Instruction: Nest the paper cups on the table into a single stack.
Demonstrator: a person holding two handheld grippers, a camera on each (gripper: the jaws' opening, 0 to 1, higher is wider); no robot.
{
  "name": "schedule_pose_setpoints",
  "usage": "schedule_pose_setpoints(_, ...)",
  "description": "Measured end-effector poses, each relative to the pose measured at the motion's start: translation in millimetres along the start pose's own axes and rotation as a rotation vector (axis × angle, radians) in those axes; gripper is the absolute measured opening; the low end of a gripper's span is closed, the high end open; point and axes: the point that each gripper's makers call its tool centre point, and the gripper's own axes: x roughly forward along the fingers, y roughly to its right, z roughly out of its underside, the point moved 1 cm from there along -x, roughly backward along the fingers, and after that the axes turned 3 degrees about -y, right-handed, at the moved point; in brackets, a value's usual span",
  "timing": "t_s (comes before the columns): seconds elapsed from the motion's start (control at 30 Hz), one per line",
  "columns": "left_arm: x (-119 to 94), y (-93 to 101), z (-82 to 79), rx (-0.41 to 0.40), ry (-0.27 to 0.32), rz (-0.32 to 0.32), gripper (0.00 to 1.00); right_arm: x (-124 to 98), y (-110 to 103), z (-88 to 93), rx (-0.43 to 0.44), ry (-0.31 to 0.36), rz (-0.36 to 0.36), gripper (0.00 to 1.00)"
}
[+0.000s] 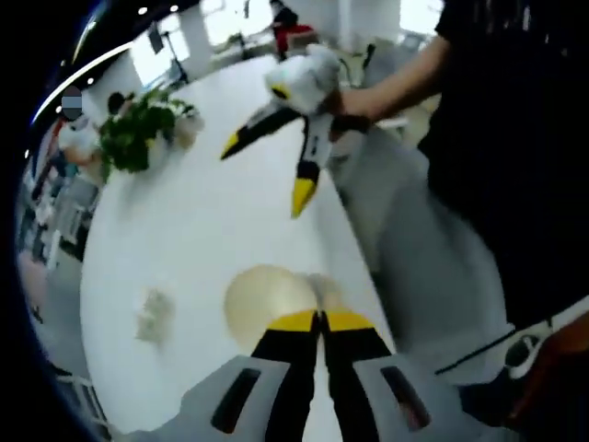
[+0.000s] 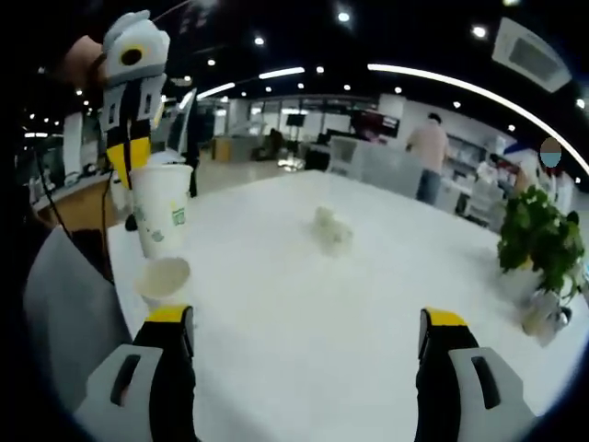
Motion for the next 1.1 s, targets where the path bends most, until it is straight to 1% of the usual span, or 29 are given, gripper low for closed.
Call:
schedule_pose_setpoints(0.1,5,3.8,0.0,0.070,-0.019,0.008,0.00,0,-2,2.2,0.004,-0.002,0.000,1.00)
schedule_pose_setpoints(0.2,9,4.3,3.3,0.127,-0.058,0.006,0.00,1,-4,3.1,0.007,-0.003,-0.004,1.00)
schedule_pose_setpoints(0.23,12,4.8,5.4,0.150,-0.077,0.007,0.00,1,-5,3.5,0.007,-0.004,-0.005,1.00)
schedule_pose_setpoints(0.3,15,7.2,6.8,0.195,-0.097,0.016,0.00,1,-6,3.3,0.007,-0.003,-0.007,1.00)
schedule_pose_setpoints(0.37,19,11.2,6.3,0.190,-0.103,0.028,0.00,1,-7,3.3,0.013,-0.004,-0.009,1.00)
schedule_pose_setpoints(0.43,22,12.6,5.3,0.228,-0.106,0.030,0.00,1,-8,3.8,0.016,-0.002,-0.011,1.00)
schedule_pose_setpoints(0.5,25,13.0,6.2,0.240,-0.116,0.028,0.00,0,-9,4.9,0.019,-0.005,-0.011,1.00)
schedule_pose_setpoints(0.57,28,11.6,8.7,0.287,-0.142,0.019,0.00,1,-9,6.4,0.022,-0.006,-0.013,1.00)
schedule_pose_setpoints(0.67,34,16.0,13.4,0.345,-0.174,0.034,0.00,1,-10,7.3,0.022,-0.008,-0.015,1.00)
schedule_pose_setpoints(0.73,38,18.0,14.5,0.350,-0.177,0.040,0.00,1,-11,7.4,0.025,-0.008,-0.017,1.00)
schedule_pose_setpoints(0.87,46,20.4,17.0,0.389,-0.198,0.043,0.00,0,-10,8.7,0.035,-0.008,-0.015,1.00)
schedule_pose_setpoints(0.93,49,21.1,19.4,0.434,-0.220,0.047,0.00,0,-11,9.2,0.036,-0.008,-0.015,1.00)
schedule_pose_setpoints(1.0,52,22.6,20.3,0.453,-0.224,0.051,0.00,1,-11,9.7,0.037,-0.008,-0.017,1.00)
schedule_pose_setpoints(1.1,56,22.7,20.4,0.457,-0.233,0.055,0.00,0,-12,10.4,0.041,-0.009,-0.020,1.00)
